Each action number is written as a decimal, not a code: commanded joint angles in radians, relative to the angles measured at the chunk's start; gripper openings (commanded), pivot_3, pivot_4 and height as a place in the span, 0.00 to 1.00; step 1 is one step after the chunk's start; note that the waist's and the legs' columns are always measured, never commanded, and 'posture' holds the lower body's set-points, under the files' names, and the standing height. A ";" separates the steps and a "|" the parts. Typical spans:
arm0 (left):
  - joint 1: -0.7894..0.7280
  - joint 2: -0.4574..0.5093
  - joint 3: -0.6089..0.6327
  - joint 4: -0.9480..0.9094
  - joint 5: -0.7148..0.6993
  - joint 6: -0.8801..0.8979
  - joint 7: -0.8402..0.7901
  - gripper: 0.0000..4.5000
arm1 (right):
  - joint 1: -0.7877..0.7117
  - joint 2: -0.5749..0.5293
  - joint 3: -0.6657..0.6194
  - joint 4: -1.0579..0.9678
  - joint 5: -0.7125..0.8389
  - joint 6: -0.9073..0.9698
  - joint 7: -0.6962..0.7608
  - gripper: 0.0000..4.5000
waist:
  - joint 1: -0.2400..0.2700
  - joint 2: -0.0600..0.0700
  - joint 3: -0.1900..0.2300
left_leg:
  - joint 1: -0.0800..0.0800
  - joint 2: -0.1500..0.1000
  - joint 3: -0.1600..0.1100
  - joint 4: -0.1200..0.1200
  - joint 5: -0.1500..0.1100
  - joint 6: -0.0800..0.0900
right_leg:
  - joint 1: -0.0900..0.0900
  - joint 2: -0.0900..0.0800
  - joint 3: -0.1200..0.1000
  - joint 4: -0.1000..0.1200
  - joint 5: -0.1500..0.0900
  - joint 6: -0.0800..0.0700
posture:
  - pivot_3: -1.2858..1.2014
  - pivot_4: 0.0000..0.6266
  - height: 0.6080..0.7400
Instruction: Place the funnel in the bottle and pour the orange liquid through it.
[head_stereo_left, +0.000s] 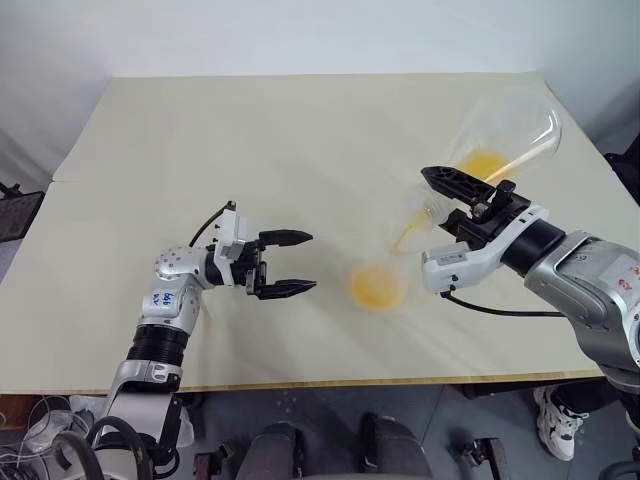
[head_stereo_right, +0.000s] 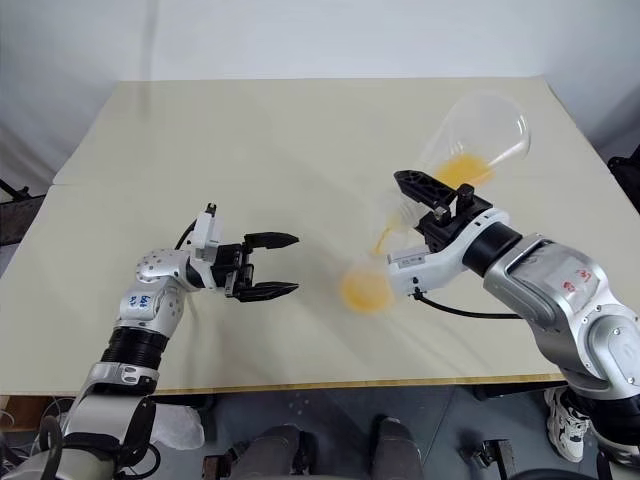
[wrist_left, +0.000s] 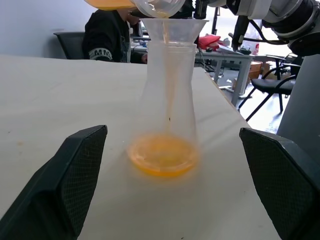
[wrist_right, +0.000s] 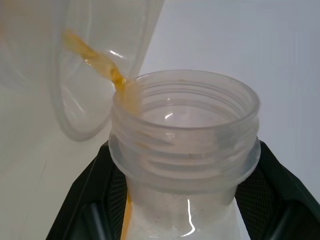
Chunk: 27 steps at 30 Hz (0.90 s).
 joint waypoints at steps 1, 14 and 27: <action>-0.009 -0.004 0.015 -0.001 -0.004 -0.015 -0.005 1.00 | -0.020 -0.015 -0.058 -0.019 -0.007 -0.008 -0.002 0.55 | 0.000 0.000 0.000 | 0.000 0.000 0.000 0.000 0.000 0.000 | 0.000 0.000 0.000 0.000 0.000 0.000 | 0.52 0.24 1.00; -0.013 -0.008 0.015 0.005 -0.004 -0.018 -0.008 1.00 | -0.029 -0.024 -0.072 -0.004 -0.006 -0.050 -0.004 0.55 | 0.000 0.000 0.000 | 0.000 0.000 0.000 0.000 0.000 0.000 | 0.000 0.000 0.000 0.000 0.000 0.000 | 0.52 0.24 1.00; -0.014 -0.011 0.014 0.008 -0.004 -0.019 -0.005 1.00 | -0.044 -0.025 -0.070 0.016 0.002 -0.088 -0.001 0.55 | 0.000 0.000 0.000 | 0.000 0.000 0.000 0.000 0.000 0.000 | 0.000 0.000 0.000 0.000 0.000 0.000 | 0.52 0.24 1.00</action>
